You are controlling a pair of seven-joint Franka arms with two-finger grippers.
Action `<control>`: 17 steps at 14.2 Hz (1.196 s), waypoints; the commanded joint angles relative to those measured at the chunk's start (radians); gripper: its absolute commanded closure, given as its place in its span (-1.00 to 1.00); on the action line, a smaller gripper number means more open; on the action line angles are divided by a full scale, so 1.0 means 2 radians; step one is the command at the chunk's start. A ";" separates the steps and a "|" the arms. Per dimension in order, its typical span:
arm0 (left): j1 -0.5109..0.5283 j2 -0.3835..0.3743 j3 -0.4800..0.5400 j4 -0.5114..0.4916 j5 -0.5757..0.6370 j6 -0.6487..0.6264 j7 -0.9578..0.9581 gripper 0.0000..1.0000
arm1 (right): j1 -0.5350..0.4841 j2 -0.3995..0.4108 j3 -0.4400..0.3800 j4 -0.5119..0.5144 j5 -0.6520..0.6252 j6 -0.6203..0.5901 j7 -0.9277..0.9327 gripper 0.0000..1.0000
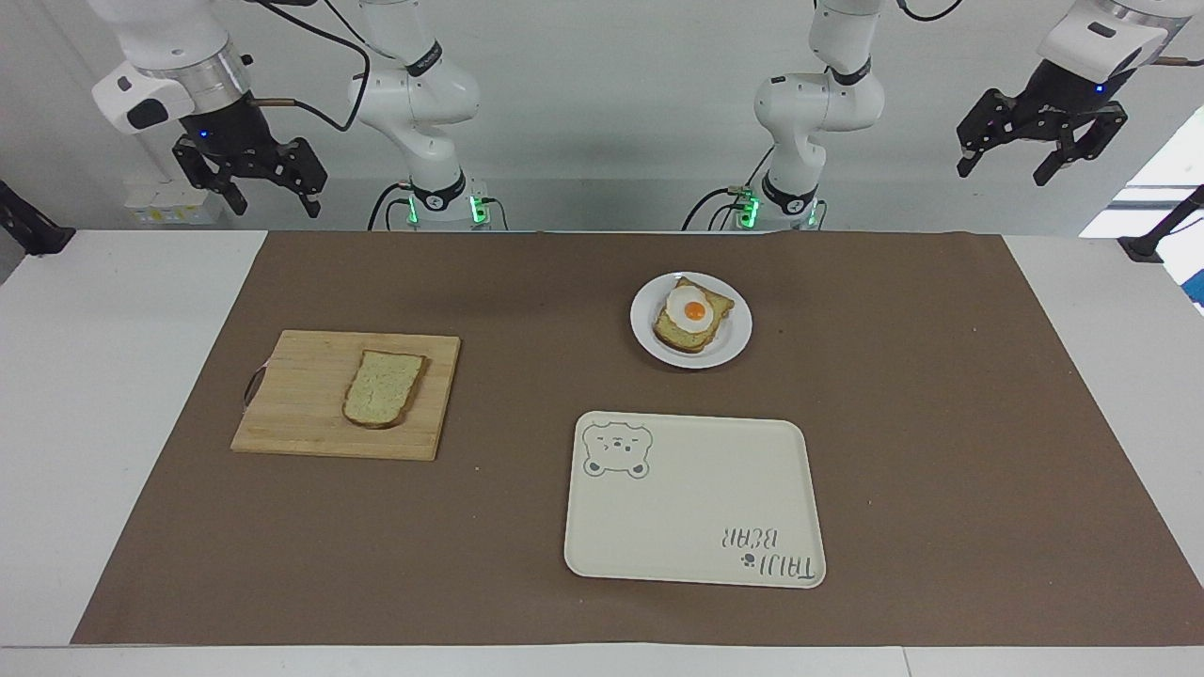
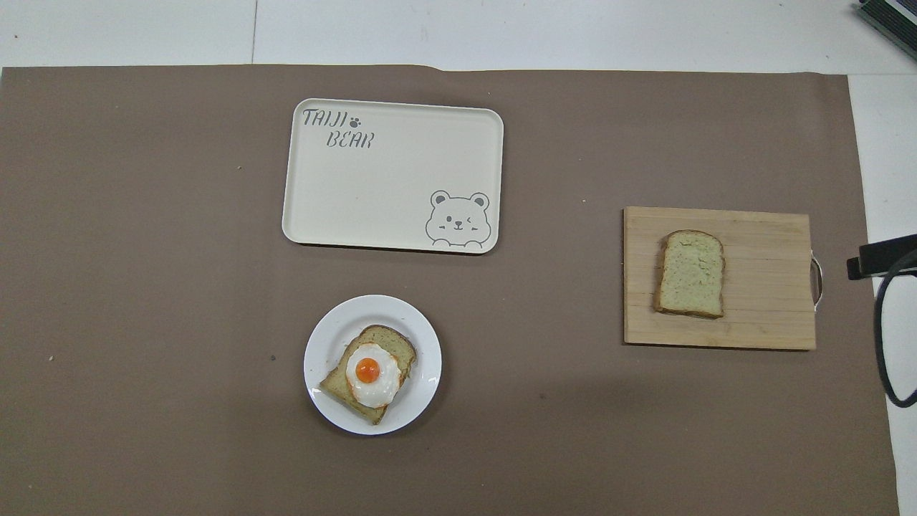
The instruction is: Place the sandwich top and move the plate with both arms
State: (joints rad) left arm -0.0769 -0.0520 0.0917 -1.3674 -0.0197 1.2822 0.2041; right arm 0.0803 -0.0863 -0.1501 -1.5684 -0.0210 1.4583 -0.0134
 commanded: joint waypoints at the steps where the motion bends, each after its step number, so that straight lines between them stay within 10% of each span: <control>1: -0.003 -0.020 -0.002 -0.024 0.006 0.005 -0.002 -1.00 | 0.001 -0.005 0.000 -0.003 -0.007 0.006 0.001 -1.00; 17: 0.002 -0.020 -0.001 -0.025 0.003 0.005 -0.004 -1.00 | 0.001 -0.008 -0.001 -0.007 -0.006 0.016 0.004 -1.00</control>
State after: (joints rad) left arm -0.0767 -0.0652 0.0925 -1.3848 -0.0198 1.2819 0.2037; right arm 0.0804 -0.0872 -0.1504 -1.5682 -0.0210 1.4617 -0.0134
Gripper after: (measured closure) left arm 0.000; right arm 0.000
